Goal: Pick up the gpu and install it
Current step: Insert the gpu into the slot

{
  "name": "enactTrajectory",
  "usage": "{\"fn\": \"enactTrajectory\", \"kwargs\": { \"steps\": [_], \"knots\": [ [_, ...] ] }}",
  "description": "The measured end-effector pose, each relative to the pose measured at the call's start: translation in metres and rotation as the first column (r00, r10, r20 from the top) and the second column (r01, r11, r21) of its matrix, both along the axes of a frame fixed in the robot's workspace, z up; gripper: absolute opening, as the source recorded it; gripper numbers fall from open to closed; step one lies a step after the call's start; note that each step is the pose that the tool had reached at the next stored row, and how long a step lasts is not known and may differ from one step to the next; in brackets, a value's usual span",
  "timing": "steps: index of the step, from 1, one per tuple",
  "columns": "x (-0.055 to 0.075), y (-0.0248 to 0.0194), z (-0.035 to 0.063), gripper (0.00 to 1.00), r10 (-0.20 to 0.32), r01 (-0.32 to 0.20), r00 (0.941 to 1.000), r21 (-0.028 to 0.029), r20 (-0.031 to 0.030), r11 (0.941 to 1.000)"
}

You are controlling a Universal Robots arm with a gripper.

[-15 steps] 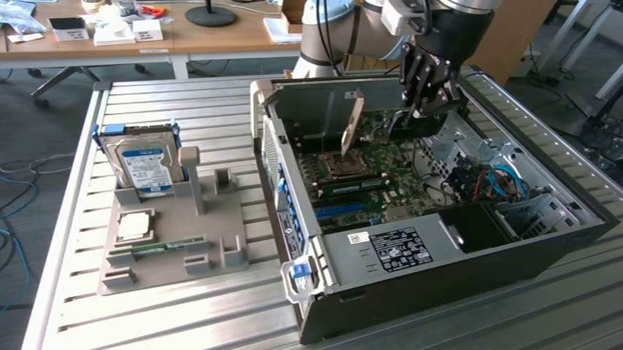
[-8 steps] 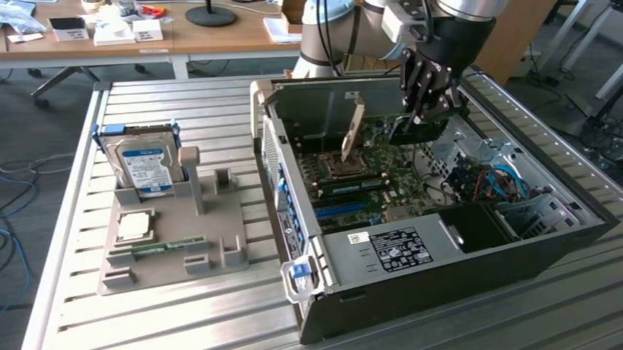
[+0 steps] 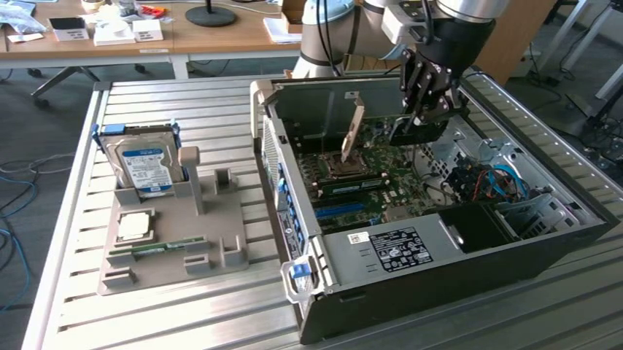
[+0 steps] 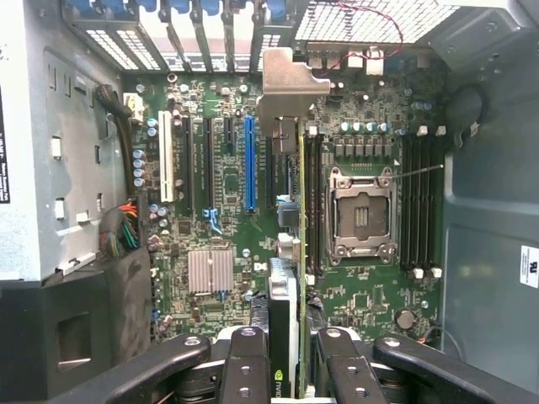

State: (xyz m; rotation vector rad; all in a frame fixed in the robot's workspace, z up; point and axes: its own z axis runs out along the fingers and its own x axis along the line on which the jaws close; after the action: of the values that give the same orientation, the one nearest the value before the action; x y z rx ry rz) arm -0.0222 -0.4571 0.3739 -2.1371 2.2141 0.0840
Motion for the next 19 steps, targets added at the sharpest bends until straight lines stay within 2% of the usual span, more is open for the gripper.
{"fn": "enactTrajectory", "kwargs": {
  "steps": [15, 19],
  "knots": [
    [-0.0004, -0.0004, -0.0016, 0.27, 0.0, 0.0, 1.0, 0.0, 0.0, 1.0],
    [-0.001, -0.0023, -0.0032, 0.27, 0.0, 0.0, 1.0, 0.0001, 0.0001, 1.0]
  ]
}}
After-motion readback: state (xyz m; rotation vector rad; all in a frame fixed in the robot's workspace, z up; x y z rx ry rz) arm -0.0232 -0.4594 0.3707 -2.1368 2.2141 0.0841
